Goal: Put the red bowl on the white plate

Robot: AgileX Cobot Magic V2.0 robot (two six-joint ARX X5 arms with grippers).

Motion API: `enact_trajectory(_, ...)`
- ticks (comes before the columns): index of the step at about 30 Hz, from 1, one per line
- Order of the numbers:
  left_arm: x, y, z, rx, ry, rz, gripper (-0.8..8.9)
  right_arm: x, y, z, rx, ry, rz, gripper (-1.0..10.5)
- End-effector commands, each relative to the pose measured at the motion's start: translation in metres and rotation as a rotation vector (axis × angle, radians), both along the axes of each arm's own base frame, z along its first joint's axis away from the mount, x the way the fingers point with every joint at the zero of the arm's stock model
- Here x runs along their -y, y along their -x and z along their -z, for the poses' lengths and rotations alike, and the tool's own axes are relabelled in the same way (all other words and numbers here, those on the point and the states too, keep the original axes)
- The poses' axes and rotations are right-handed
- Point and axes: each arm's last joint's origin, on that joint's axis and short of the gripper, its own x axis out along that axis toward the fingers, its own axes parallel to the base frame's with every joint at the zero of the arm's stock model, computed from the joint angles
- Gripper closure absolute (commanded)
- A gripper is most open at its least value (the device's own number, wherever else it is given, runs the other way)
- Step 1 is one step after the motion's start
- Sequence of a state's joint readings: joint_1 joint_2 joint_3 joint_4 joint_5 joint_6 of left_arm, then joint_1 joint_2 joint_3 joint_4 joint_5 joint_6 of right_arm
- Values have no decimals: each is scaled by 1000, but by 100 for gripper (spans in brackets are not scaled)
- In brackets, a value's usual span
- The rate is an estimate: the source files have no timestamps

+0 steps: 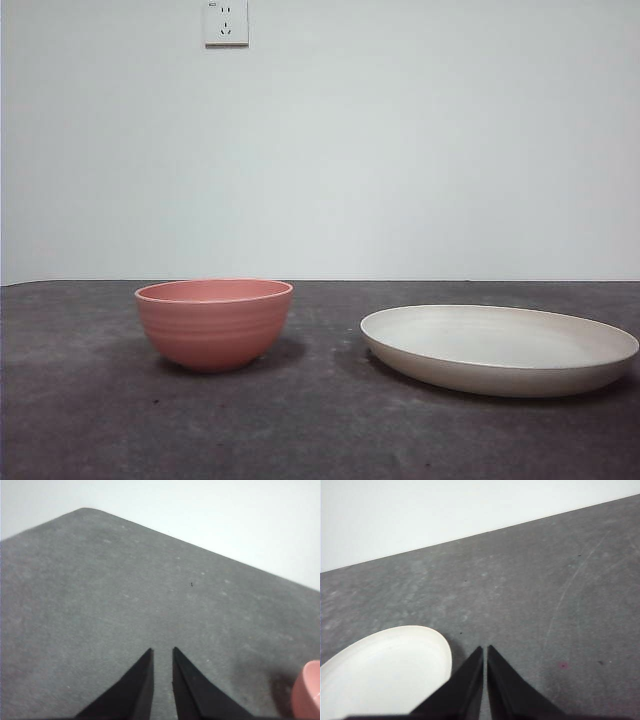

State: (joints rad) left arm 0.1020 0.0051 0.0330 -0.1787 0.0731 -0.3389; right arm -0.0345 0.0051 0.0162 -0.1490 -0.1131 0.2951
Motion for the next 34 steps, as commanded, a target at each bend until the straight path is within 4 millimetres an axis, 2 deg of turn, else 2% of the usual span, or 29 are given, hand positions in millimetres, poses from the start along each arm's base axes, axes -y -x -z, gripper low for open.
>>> enact_trajectory(1,0,0,4,-15,99,-13,810,0,0,-3,30,-52,-8,941)
enact_trajectory(6,2,3,-14,36,126,48,805,0,3,-20,79,-90,-7,941)
enact_trajectory(10,3,8,-36,85,132,77,804,-1,8,-40,120,-89,-18,941)
enact_trajectory(19,5,16,-91,59,95,123,804,-2,23,-101,140,-75,-43,941)
enact_trajectory(26,9,9,-131,-51,21,298,804,-5,19,-146,10,-13,-169,941)
enact_trajectory(34,15,-1,-162,-165,-14,550,805,-9,5,-170,-227,59,-342,941)
